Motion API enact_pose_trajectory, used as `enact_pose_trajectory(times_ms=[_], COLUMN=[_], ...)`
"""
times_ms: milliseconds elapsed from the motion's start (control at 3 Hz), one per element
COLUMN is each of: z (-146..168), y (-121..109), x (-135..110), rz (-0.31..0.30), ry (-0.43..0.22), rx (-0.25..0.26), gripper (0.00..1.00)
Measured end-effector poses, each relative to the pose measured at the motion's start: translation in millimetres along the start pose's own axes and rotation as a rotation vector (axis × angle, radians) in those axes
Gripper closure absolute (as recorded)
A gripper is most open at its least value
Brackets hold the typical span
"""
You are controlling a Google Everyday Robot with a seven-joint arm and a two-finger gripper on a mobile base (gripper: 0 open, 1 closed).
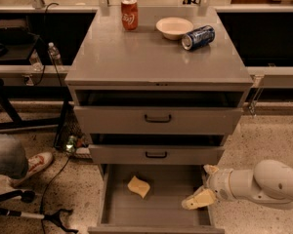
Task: Pick sponge from bottom drawer and place on counter
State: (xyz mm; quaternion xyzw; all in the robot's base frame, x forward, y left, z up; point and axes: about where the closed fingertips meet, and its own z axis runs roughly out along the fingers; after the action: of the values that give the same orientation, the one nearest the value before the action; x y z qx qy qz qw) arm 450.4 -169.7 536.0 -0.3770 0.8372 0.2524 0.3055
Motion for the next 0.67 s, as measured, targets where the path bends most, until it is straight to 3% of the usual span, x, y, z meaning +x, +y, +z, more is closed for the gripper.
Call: enact_pose_trajectory(times_ms=[333, 667], z=[38, 81], y=[-12, -22], x=[24, 53], rz=[0.030, 0.100], ry=[-0.021, -0.056], rx=[0.026, 0.075], gripper=[0.00, 0.00])
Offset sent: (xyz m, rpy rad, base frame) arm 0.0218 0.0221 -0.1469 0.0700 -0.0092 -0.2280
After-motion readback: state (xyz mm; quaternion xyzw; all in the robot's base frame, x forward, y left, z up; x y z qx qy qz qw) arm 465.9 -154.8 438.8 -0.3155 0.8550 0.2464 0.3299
